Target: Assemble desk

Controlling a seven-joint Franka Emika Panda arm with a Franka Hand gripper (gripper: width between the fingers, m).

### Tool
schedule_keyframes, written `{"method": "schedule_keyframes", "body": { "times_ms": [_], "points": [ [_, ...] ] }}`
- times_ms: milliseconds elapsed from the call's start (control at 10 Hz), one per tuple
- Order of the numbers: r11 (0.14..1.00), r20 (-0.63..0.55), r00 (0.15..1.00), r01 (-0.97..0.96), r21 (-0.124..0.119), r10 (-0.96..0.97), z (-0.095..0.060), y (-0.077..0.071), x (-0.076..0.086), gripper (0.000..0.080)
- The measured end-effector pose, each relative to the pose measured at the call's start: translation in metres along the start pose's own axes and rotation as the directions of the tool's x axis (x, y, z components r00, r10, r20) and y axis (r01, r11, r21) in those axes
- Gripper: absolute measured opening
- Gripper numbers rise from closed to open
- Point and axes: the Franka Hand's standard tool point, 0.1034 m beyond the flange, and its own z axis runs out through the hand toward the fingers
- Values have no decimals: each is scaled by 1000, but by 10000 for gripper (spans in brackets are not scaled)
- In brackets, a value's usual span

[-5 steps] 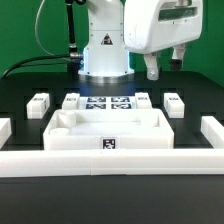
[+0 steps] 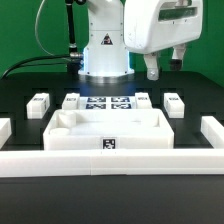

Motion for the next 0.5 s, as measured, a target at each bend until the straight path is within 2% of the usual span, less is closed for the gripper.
{"method": "schedule_keyframes", "body": {
  "times_ms": [200,400,500],
  "points": [
    [999,-4,999,52,0,-52,1,2,-5,650],
    [965,7,965,261,25,-261,13,7,-52,650],
    [916,2,916,401,21,-401,19,8,-67,650]
  ]
}}
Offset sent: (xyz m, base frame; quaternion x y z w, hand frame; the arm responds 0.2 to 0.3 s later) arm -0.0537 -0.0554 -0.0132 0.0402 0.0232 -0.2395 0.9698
